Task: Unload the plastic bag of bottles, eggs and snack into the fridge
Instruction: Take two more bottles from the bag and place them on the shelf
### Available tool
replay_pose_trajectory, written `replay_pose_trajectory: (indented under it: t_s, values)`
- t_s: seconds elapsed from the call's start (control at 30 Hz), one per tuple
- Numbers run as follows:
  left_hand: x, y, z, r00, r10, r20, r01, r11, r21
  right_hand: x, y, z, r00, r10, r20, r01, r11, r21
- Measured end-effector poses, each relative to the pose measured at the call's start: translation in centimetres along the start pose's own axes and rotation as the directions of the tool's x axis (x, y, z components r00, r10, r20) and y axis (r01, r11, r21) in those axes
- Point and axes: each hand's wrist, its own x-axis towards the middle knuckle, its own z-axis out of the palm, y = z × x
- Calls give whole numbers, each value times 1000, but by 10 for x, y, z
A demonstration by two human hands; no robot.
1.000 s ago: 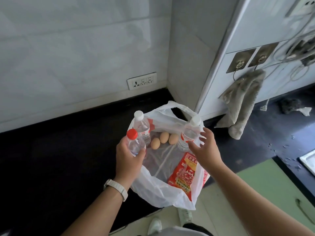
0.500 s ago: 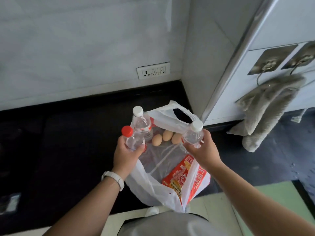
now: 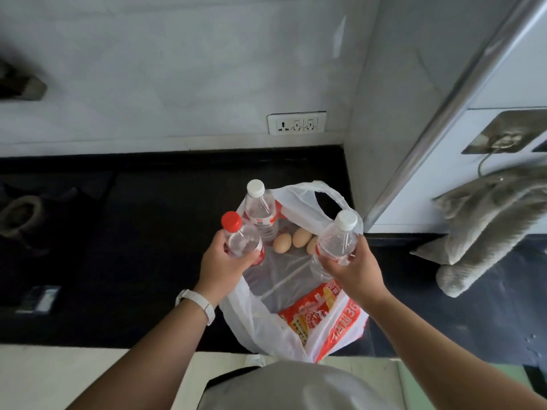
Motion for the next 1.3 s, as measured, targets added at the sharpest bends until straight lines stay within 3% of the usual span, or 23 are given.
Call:
replay_pose_trajectory:
  t_s: [0.37,0.53,0.8,1.13,1.3]
  values:
    - [-48,17,-22,991,1,-134,-24,985,-173,-8,-43,16,939,-245,241,252,968,1]
    - [-80,23,-48,958,-12,-285,-52,975,-215,-15,-63,44,901,-300,314,346,933,-101]
    - [-130,7,-127,880,-14,-476,-120,961,-251,-63,-122,91,794,-363,488,367,926,92]
    - [-191,-71,-257,776,-49,-629,-96,976,-194,-145,-178,229,723,-430,541,411,897,164]
    - [-231,-124,-332,720,-90,-688,-119,961,-251,-201,-200,320,673,-451,586,448,879,162]
